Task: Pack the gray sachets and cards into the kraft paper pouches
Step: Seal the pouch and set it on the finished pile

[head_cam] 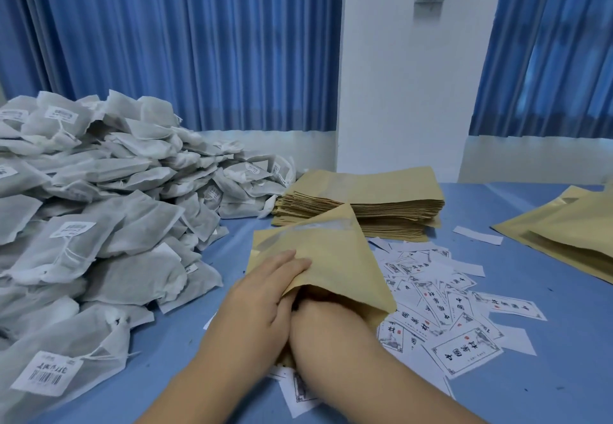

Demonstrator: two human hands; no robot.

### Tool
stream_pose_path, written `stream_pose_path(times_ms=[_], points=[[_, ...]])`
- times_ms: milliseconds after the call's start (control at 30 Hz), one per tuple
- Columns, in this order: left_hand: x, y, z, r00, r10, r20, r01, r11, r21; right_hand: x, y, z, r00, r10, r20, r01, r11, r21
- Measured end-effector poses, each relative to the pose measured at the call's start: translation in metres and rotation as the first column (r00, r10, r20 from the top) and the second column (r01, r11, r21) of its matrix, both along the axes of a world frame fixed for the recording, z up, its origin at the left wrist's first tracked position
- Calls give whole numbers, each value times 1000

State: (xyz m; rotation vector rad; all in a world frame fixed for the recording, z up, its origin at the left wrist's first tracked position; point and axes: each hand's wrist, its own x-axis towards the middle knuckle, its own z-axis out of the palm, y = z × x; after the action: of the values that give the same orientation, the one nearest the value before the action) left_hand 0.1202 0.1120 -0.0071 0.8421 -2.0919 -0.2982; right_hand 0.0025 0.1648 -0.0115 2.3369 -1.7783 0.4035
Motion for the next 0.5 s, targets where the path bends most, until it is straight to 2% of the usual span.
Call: stream_pose_path(times_ms=[67, 100, 133, 233, 300, 333, 400, 500], points=[[2, -3, -4, 998, -25, 61, 22, 998, 52, -3, 13, 16, 999, -16, -47, 18, 999, 34], [3, -4, -5, 995, -38, 90, 32, 997, 68, -8, 19, 21, 987, -5, -161, 5, 1000, 2], [4, -5, -6, 992, -50, 113, 41, 996, 78, -14, 26, 21, 981, 19, -195, -39, 994, -101], [9, -6, -7, 984, -76, 160, 60, 993, 103, -38, 43, 15, 989, 72, -127, -120, 897, -426], [12, -8, -9, 973, -90, 212, 65, 991, 120, -56, 51, 13, 994, 49, -100, -95, 842, -531], [12, -8, -11, 964, -103, 247, 71, 988, 135, -65, 52, 9, 996, 19, -86, -63, 841, -538], [12, -9, -16, 928, -143, 344, 87, 981, 174, -80, 52, 5, 998, -30, -52, 4, 900, -436], [10, -8, -24, 834, -178, 522, 119, 982, 146, -92, 48, -3, 992, 14, -124, -52, 952, -302]])
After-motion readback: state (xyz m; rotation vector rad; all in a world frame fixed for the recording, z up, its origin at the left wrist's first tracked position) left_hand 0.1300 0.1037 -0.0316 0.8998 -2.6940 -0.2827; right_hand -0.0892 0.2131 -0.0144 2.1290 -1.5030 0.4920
